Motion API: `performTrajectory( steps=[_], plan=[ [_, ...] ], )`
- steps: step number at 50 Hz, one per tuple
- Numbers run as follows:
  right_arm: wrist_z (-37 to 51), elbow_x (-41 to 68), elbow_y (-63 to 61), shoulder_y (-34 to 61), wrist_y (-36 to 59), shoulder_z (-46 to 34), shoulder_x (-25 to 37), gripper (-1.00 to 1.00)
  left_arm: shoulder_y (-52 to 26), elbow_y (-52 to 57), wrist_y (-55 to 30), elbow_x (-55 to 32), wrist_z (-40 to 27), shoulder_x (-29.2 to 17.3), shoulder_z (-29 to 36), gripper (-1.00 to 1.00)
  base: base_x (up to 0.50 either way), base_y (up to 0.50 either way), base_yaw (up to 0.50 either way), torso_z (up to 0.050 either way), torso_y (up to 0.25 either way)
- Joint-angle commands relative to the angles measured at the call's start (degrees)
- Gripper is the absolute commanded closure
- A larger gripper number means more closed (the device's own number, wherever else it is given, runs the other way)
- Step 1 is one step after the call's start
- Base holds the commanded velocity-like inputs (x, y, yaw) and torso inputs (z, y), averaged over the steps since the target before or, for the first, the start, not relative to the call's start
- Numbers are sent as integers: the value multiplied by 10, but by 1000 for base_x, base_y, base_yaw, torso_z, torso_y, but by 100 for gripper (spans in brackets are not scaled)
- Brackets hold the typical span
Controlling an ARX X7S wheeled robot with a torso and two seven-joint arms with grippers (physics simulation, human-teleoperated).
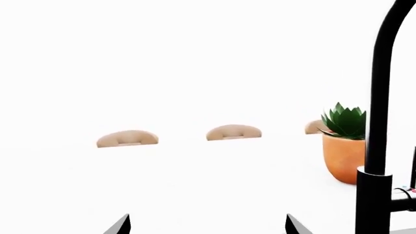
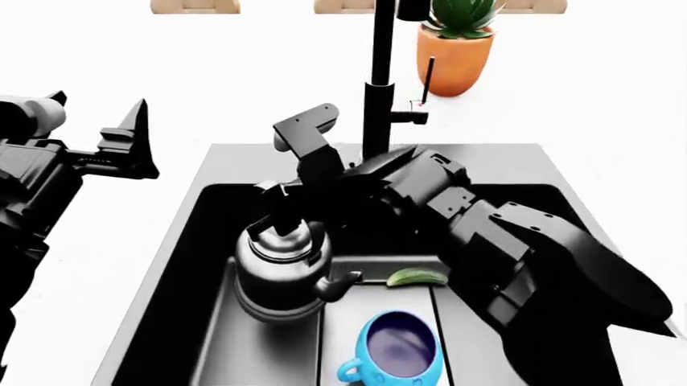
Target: Pick the mug and kettle non electric and place them in the sink. Then turn on the water.
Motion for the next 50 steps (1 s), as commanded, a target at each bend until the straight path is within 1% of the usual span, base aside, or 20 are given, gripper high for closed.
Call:
performTrajectory(
  steps=[1,15,47,48,50],
  plan=[
    [24,113,-16,20,-39,-107,0,100,26,-19,3,7,26,8,42,-100,0,0,0,0,0],
    [33,149,-30,18,-59,-156,0,100,31,-23,10,6,27,7,40,-100,0,0,0,0,0],
    [38,148,-57,0,-40,-161,0,100,34,-25,15,1,24,4,39,-100,0,0,0,0,0],
    [38,150,-58,0,-37,-161,0,-100,34,-24,14,1,24,4,40,-100,0,0,0,0,0],
    [38,153,-57,2,-36,-160,0,-100,34,-22,13,0,23,4,40,-100,0,0,0,0,0]
  ],
)
